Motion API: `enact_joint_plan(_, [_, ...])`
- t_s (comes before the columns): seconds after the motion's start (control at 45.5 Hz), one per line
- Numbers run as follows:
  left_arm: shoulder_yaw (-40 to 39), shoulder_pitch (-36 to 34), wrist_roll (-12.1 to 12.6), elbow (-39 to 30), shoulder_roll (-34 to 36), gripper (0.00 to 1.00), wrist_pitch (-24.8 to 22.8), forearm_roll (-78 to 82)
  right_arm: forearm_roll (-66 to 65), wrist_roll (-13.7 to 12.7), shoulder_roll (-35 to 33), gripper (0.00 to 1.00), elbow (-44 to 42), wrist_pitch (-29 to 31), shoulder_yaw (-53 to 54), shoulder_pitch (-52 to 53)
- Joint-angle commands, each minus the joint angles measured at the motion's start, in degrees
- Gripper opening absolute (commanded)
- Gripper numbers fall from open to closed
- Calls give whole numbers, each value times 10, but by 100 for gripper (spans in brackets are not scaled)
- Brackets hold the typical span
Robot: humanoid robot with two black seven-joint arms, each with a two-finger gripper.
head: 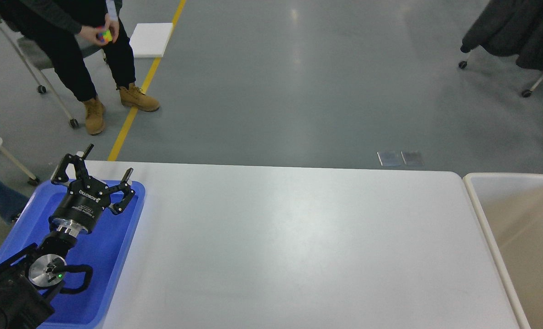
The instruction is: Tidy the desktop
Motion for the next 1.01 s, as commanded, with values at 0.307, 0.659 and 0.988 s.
enact_joint_plan(0.307, [0,0,0,0,0,99,0,0,8,0,102,24,-252,-109,343,-413])
enact_joint_plan(0.659, [0,0,0,0,0,99,0,0,8,-3,149,97,-264,-183,409,-454])
enact_joint_plan(0.988, [0,0,1,0,0,99,0,0,7,-3,149,99,-258,-181,409,-471])
